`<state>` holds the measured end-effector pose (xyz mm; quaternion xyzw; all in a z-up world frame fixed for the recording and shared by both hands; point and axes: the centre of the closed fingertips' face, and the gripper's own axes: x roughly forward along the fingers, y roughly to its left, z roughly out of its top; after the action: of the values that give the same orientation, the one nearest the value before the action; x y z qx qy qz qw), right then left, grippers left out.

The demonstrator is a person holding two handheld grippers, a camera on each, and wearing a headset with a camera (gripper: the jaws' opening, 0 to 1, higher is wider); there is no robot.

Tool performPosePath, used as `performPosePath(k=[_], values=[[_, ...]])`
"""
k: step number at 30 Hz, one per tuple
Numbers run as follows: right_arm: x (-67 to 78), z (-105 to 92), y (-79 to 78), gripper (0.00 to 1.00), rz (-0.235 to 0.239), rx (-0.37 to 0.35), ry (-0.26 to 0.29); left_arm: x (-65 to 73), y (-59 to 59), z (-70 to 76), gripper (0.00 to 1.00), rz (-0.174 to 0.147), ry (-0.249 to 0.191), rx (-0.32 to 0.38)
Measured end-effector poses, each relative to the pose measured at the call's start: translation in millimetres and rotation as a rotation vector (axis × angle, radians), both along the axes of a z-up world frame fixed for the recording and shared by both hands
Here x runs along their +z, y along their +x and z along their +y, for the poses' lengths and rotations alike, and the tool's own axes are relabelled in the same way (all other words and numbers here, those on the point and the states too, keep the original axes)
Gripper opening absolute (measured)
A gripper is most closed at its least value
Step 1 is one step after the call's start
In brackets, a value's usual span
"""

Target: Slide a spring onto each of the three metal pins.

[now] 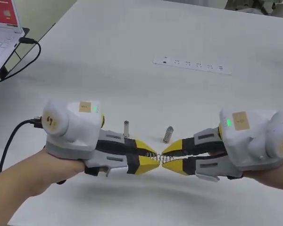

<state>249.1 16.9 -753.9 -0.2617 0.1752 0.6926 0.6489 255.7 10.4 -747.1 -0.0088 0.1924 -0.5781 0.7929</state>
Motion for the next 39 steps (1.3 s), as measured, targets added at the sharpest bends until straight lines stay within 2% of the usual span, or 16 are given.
performPosePath(k=[5,14,15,17,19,23,32,39], values=[[-0.2,-0.4,-1.6,0.08,0.004,0.000,-0.007,0.7,-1.8,-0.9,0.02,0.004,-0.003,-0.005],[-0.9,-1.6,0.3,0.10,0.039,-0.046,-0.004,0.2,-1.5,-0.2,0.02,0.016,-0.009,-0.006],[-3.9,-4.0,-0.6,0.12,0.062,-0.057,-0.022,-0.2,-0.8,0.2,0.02,0.015,-0.008,-0.002],[-6.7,-6.6,0.5,0.14,0.053,-0.060,-0.027,-0.7,0.8,2.1,0.02,0.012,-0.005,0.003],[-6.8,-9.1,1.8,0.11,0.036,-0.061,-0.019,0.6,1.1,2.9,0.02,0.019,-0.015,0.004],[-3.8,-8.2,2.8,0.09,0.056,-0.072,-0.001,2.0,-0.3,1.6,0.02,0.017,-0.023,-0.002],[-1.2,-8.1,1.7,0.08,0.056,-0.066,0.020,3.3,-1.4,1.8,0.02,0.008,-0.036,-0.018],[1.2,-8.5,1.6,0.07,0.039,-0.053,0.027,2.1,-2.3,1.3,0.02,0.014,-0.046,-0.023]])
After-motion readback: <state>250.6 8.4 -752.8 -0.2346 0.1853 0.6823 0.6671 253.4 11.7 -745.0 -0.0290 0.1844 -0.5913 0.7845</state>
